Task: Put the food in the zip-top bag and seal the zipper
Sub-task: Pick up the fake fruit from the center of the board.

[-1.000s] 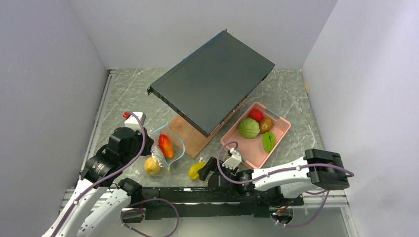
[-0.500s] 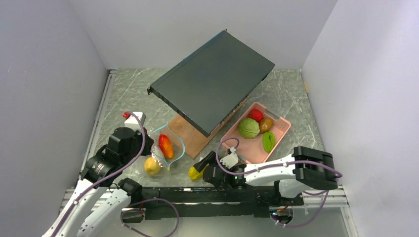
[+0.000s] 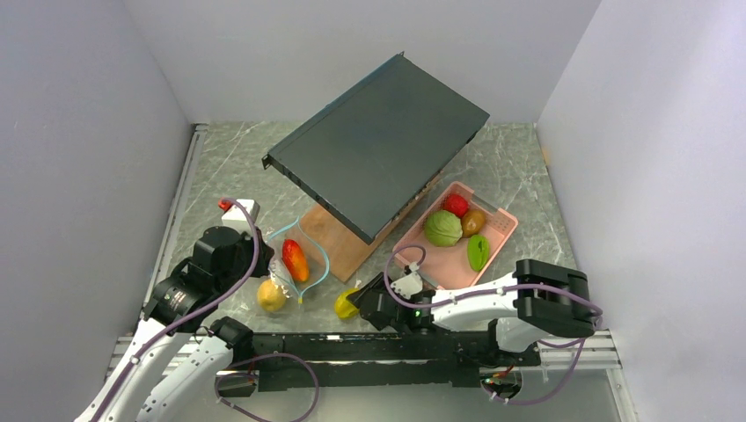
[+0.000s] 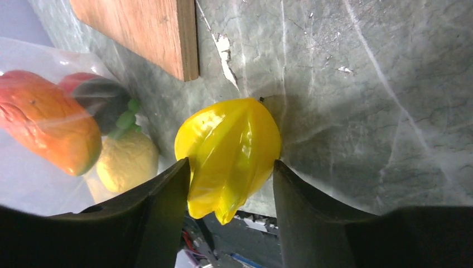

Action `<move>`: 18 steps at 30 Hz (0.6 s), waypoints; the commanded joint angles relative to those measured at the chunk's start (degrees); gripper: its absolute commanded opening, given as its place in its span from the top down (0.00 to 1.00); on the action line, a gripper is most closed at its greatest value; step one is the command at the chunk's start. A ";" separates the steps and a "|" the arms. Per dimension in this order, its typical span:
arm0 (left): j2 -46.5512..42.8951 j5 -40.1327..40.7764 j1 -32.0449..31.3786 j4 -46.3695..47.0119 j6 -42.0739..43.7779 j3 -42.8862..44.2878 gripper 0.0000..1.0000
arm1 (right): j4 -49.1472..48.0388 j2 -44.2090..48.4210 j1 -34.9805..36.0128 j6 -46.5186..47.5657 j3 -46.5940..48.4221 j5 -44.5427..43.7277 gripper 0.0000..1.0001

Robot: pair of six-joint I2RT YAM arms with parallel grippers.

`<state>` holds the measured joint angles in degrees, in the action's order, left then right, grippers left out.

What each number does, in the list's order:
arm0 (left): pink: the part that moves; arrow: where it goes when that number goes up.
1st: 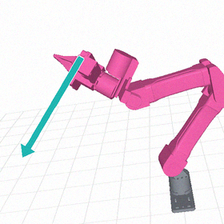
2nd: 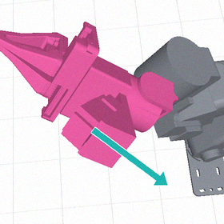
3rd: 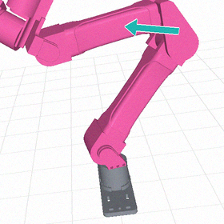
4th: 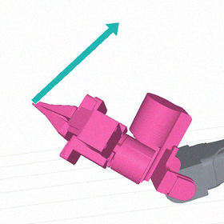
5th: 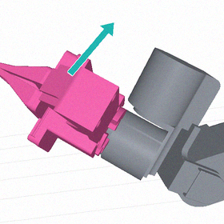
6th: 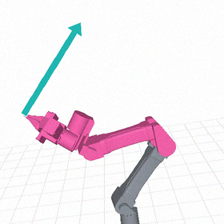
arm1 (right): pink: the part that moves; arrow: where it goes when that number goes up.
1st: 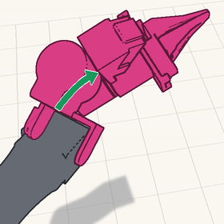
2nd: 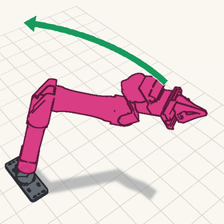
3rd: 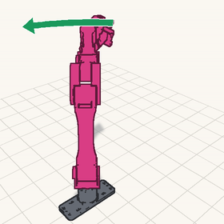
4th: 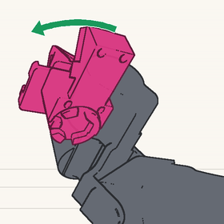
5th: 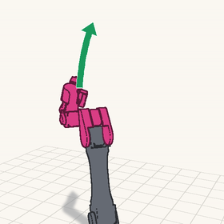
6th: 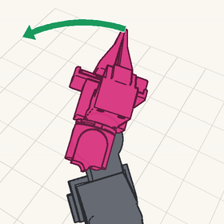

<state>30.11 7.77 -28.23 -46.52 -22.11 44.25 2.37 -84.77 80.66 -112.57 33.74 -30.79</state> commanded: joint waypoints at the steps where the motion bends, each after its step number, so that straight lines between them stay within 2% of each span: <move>1: 0.36 -0.45 -0.25 2.22 0.23 0.04 1.00 | -0.10 -0.72 -0.56 -0.81 -0.24 1.43 0.49; 4: 0.36 -0.50 -0.24 2.46 0.26 -0.11 1.00 | 0.14 0.33 -0.87 -0.56 -0.52 1.46 0.61; 7: 0.76 -0.44 -0.20 2.24 0.23 0.10 1.00 | 1.27 1.18 -0.86 0.62 -0.28 0.64 0.69; 12: 0.71 -0.44 -0.19 2.48 0.22 -0.05 1.00 | 2.70 2.57 -0.93 0.98 -0.89 -0.25 0.78; 18: 0.98 -0.44 -0.25 2.42 0.22 0.00 1.00 | 3.20 5.17 -0.83 1.54 -2.64 -0.80 0.84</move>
<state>30.65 7.77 -28.23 -46.52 -22.11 44.25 2.09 -82.17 79.96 -112.27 32.88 -30.09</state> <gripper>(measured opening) 0.012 0.390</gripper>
